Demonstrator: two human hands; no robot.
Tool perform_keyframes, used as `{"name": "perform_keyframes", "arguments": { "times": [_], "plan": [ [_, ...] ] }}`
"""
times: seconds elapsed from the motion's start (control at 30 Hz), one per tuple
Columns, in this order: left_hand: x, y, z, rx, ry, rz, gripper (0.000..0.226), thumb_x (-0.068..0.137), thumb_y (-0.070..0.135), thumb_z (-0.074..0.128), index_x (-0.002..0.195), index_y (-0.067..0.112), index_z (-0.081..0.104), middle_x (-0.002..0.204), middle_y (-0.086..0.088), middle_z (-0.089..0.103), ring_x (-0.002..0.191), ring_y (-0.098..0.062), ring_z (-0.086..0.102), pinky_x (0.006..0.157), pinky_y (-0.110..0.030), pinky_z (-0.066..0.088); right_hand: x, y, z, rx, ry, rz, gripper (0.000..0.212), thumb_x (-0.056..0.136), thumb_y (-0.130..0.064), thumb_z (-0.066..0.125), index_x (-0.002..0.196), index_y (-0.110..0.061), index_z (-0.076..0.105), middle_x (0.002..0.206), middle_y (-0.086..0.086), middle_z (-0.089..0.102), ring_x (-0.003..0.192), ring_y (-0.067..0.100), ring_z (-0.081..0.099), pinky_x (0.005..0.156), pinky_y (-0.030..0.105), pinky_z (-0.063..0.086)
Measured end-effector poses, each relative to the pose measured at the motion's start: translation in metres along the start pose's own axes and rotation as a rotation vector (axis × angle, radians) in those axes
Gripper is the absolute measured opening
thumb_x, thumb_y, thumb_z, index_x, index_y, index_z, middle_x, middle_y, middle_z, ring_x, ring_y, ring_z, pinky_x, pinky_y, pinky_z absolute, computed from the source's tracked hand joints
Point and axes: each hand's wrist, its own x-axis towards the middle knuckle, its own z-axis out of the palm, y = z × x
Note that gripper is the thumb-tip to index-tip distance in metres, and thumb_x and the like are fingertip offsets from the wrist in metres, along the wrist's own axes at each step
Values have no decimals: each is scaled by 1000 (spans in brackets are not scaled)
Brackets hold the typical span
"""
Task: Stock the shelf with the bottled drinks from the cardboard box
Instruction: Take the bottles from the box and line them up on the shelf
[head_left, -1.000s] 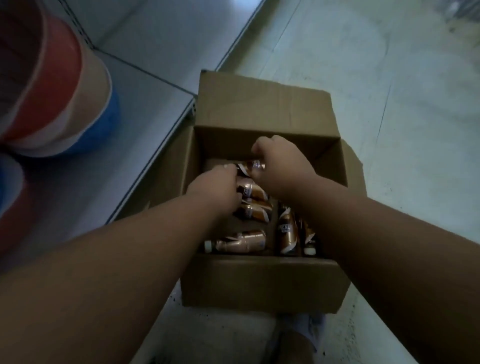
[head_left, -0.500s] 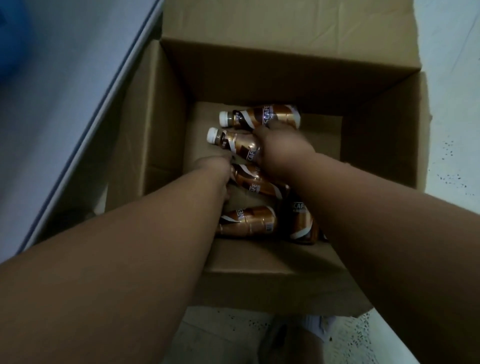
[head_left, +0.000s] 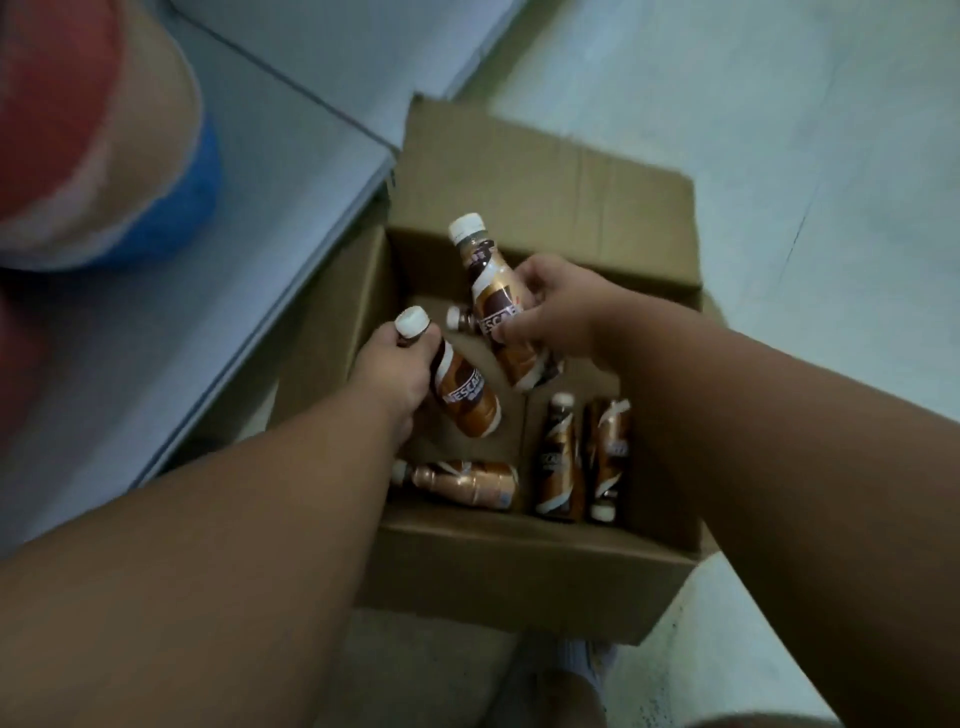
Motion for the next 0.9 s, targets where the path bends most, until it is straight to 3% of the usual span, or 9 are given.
{"name": "perform_keyframes", "arguments": {
  "times": [0.07, 0.13, 0.23, 0.37, 0.43, 0.53, 0.63, 0.77, 0.9],
  "plan": [
    [-37, 49, -16, -26, -34, 119, 36, 86, 35, 66, 119, 24, 60, 109, -4, 70, 99, -26, 66, 91, -51, 50, -39, -48, -17, 138, -40, -75, 69, 56, -25, 77, 119, -27, 50, 107, 9, 64, 86, 29, 70, 71, 47, 59],
    [-77, 93, -38, -48, -55, 272, 37, 77, 40, 70, 110, 24, 63, 106, -6, 70, 99, -27, 66, 91, -53, 50, -76, -94, -26, 265, -53, -176, 59, 62, -16, 73, 117, -26, 52, 106, 14, 66, 82, 30, 72, 65, 43, 59],
    [-136, 145, -81, -6, 59, 549, 38, 69, 48, 69, 98, 23, 65, 97, -4, 71, 94, -22, 68, 87, -50, 54, -128, -161, -22, 351, -3, -338, 51, 64, -10, 68, 113, -16, 53, 100, 17, 64, 81, 30, 69, 65, 43, 58],
    [-208, 200, -147, -129, 273, 761, 33, 74, 50, 67, 95, 27, 58, 92, 3, 69, 85, -15, 68, 77, -43, 57, -185, -247, 15, 387, 155, -566, 34, 68, -17, 66, 100, -15, 55, 92, 15, 63, 77, 30, 67, 67, 47, 59],
    [-237, 219, -185, -100, 387, 843, 34, 77, 56, 63, 97, 30, 52, 89, 9, 64, 79, -6, 62, 62, -29, 49, -208, -283, 43, 425, 208, -646, 33, 70, -35, 68, 98, -19, 59, 92, 12, 67, 78, 29, 69, 62, 43, 58],
    [-269, 234, -239, -80, 490, 928, 35, 80, 56, 59, 99, 28, 50, 88, 5, 62, 77, -11, 63, 66, -35, 53, -233, -324, 92, 379, 277, -737, 44, 72, -63, 57, 92, -24, 62, 93, 8, 69, 84, 27, 68, 74, 48, 56],
    [-285, 238, -287, -62, 523, 990, 32, 79, 52, 57, 97, 26, 50, 88, -3, 65, 79, -23, 68, 75, -50, 56, -242, -355, 135, 359, 304, -816, 36, 77, -59, 54, 90, -25, 60, 89, 2, 68, 82, 20, 67, 76, 44, 55],
    [-274, 242, -336, 50, 589, 1091, 16, 83, 49, 59, 90, 37, 51, 81, 12, 65, 70, 0, 62, 66, -32, 54, -228, -391, 164, 217, 366, -894, 20, 85, -46, 56, 91, -27, 53, 84, -7, 62, 77, 10, 60, 60, 28, 43],
    [-246, 261, -368, 211, 542, 1039, 15, 90, 48, 56, 95, 41, 43, 84, 19, 57, 70, 14, 54, 61, -14, 37, -194, -418, 171, 15, 389, -966, 27, 83, -44, 62, 97, -24, 51, 83, -10, 59, 73, 4, 55, 55, 23, 39]
  ]
}}
